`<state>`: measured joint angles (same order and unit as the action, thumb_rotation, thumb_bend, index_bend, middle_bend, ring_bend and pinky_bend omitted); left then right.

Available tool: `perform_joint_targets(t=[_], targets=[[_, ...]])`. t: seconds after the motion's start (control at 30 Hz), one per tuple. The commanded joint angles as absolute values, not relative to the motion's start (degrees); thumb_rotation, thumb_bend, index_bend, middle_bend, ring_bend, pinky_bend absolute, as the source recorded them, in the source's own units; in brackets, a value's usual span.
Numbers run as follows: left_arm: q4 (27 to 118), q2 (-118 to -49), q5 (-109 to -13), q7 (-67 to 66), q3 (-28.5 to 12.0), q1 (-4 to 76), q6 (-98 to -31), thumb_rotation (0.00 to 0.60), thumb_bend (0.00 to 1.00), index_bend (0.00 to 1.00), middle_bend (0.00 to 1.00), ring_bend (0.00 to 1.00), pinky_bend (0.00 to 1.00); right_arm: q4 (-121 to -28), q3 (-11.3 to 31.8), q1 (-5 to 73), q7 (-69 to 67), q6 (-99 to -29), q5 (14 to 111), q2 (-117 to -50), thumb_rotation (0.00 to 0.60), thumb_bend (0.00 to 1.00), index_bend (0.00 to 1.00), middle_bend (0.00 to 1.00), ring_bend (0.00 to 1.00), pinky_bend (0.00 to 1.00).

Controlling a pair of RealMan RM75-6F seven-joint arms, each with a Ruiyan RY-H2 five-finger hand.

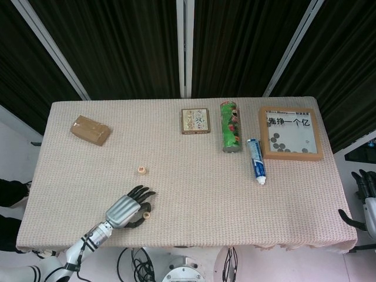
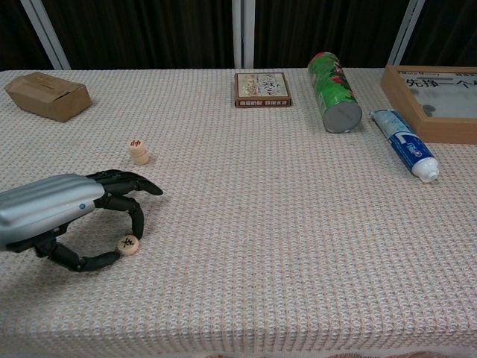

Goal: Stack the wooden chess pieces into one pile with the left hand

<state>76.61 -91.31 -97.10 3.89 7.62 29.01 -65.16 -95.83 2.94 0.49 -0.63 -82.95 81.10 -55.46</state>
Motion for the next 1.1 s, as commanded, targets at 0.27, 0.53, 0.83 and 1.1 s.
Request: perform_joint_targets(t=[0.27,0.53,0.83,1.1], targets=[[76.51,-91.44,-97.12,4.75,7.60,29.06,-65.25,0.600,0.28,0.48,0.10,0.00,0.00,-95.66,2.86,0.39,-0.68,-82.91,81.04,-55.48,0.546,0.17,0.00,0.00,0.00,0.00],[78.85,-89.67,-96.55,5.21,7.15,28.57,-66.49,0.600,0.28,0.48,0.10,0.00,0.00,-95.36,2.88,0.40,-0.96,-82.78,80.97,-55.62,0.547,0.17,0.00,0.00,0.00,0.00],[85.98,-82.42,-96.21,3.68,4.82,27.58,-71.45,0.600,0.28,0.48,0.11,0.00,0.00,-95.41,2.86,0.50,-0.83,-82.85,81.40,-55.67,0.546,0.17,0.00,0.00,0.00,0.00],[92.08,-74.70,-89.85,4.77,-0.88,29.58,-69.20,0.600,0.28,0.49,0.13,0.00,0.00,-94.63,2.84,0.87,-1.14,-81.87,80.99,-56.34,0.548,0.17,0.00,0.00,0.00,0.00]])
